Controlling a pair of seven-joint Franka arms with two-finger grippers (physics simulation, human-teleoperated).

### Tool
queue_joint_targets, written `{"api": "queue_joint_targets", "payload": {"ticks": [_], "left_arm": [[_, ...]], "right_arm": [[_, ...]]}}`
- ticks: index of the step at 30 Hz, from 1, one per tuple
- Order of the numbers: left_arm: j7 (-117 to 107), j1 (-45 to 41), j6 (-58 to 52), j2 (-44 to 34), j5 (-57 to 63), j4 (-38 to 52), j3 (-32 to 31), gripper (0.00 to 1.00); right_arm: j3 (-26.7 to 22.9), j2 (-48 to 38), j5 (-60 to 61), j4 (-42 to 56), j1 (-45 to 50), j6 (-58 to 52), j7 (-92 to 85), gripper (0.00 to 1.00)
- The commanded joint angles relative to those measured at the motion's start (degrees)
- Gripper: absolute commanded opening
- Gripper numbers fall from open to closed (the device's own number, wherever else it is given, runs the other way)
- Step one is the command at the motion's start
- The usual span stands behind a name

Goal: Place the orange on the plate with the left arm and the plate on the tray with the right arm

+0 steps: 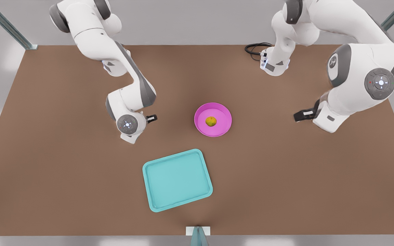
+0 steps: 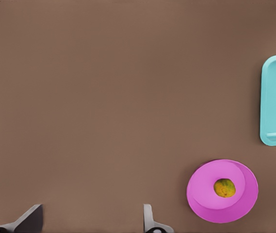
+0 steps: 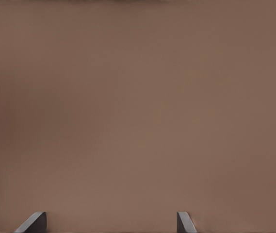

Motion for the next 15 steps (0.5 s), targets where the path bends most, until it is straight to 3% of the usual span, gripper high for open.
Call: {"api": "queue_joint_targets", "payload": {"ticks": [1,2,3,8,15], "left_arm": [[3.97,24.51,-1.2,-4.29,5.05,-0.31,-28.43,1.0],[4.49,26.16,10.28,-12.53,14.99,-13.2,-32.29,1.0],[4.05,23.44,14.2,-14.67,16.34,-15.19,-32.2,1.0],[4.4,23.08,8.32,-13.01,14.94,-11.67,-31.67,1.0],[4.58,23.34,8.23,-12.21,14.85,-11.24,-30.27,1.0]], "right_arm": [[0.26,-1.07,9.38,-6.81,2.56,27.47,17.95,1.0],[0.26,-0.28,10.88,-7.6,4.75,30.73,18.21,1.0],[0.34,1.39,12.2,-7.43,5.9,33.11,19.18,1.0],[2.89,8.07,18.1,-4.61,9.5,35.39,19.09,1.0],[3.95,14.49,20.12,0.31,12.15,38.03,19.09,1.0]]}}
